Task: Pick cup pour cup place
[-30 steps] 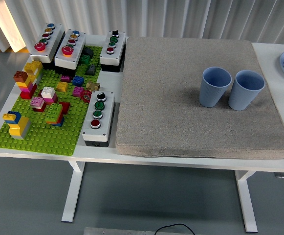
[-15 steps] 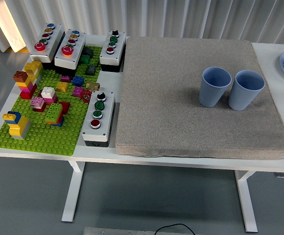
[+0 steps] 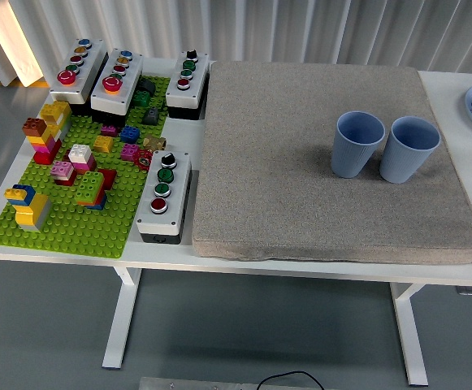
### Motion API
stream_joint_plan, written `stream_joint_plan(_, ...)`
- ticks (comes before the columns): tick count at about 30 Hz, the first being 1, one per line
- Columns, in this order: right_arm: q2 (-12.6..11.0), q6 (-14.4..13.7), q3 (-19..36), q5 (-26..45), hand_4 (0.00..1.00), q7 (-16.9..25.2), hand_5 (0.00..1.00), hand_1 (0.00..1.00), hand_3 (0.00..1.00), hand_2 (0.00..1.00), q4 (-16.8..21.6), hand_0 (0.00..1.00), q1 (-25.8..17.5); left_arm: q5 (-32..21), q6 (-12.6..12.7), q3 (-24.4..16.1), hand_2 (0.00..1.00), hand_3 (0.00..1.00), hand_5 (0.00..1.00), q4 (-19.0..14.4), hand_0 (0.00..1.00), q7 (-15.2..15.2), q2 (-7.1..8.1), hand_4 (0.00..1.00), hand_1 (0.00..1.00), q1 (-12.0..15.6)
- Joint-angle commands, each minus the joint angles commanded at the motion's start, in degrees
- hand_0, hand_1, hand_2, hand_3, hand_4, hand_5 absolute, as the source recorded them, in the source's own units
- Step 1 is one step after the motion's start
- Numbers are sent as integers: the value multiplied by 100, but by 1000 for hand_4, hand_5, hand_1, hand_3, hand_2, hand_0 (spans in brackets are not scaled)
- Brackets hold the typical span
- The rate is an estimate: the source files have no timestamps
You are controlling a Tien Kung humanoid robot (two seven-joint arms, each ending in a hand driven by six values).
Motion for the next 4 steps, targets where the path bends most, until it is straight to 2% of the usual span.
stream_joint_plan(4, -7, -4, 33, -5, 738, -8, 912, 846, 873, 861, 9, 934, -4, 31, 7, -81, 834, 643, 936, 0, 748, 10, -4, 548, 782, -2)
